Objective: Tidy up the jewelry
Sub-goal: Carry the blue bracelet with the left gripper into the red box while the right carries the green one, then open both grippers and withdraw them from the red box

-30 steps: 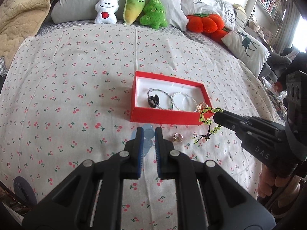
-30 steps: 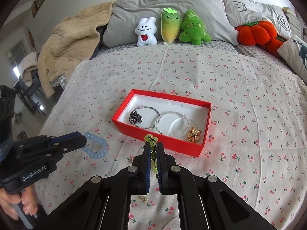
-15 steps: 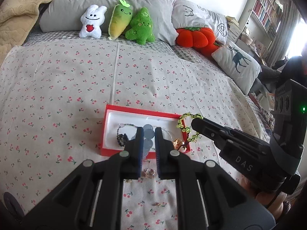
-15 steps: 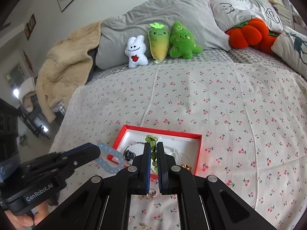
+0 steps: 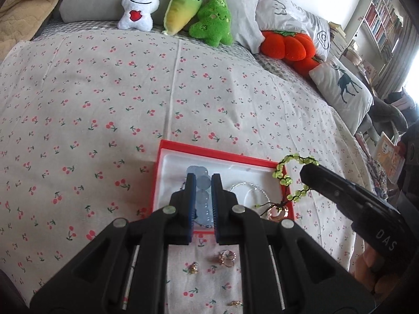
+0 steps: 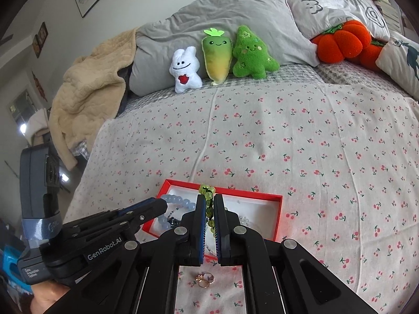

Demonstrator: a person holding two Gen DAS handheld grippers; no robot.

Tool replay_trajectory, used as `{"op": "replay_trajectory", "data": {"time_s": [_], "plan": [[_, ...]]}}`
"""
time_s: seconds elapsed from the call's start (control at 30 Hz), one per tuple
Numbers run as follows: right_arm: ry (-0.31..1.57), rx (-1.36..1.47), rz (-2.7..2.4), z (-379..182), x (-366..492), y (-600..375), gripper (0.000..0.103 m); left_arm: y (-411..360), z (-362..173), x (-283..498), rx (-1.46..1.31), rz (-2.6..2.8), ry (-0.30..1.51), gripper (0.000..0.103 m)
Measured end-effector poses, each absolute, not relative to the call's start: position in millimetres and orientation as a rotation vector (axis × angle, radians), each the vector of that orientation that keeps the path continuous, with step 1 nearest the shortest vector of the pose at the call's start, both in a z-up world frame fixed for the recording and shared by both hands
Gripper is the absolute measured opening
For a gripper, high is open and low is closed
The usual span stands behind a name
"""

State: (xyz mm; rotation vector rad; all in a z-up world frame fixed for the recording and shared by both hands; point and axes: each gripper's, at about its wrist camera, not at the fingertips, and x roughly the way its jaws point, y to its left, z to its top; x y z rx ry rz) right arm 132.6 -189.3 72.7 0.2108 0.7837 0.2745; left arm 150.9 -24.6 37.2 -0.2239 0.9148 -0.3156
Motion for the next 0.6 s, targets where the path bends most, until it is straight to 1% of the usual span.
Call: {"op": "replay_trajectory", "data": {"time_s": [0.23, 0.43, 0.6], "plan": [[0.832, 0.224, 0.334, 63.1, 136.5, -175.7, 0.006, -24.3, 28.5, 148.7, -0.112, -0.241, 0.924, 0.013], [0.897, 0.138, 0.231, 41.5, 143.5, -177.5, 0.006, -21.2, 30.7, 142.0, -0.087, -0.236, 0.929, 0.016], [0.909, 0.085, 0.183, 34.5, 144.6, -183.5, 0.006, -18.7, 28.4, 136.9, -0.069, -0.221, 0.944, 0.018]]}}
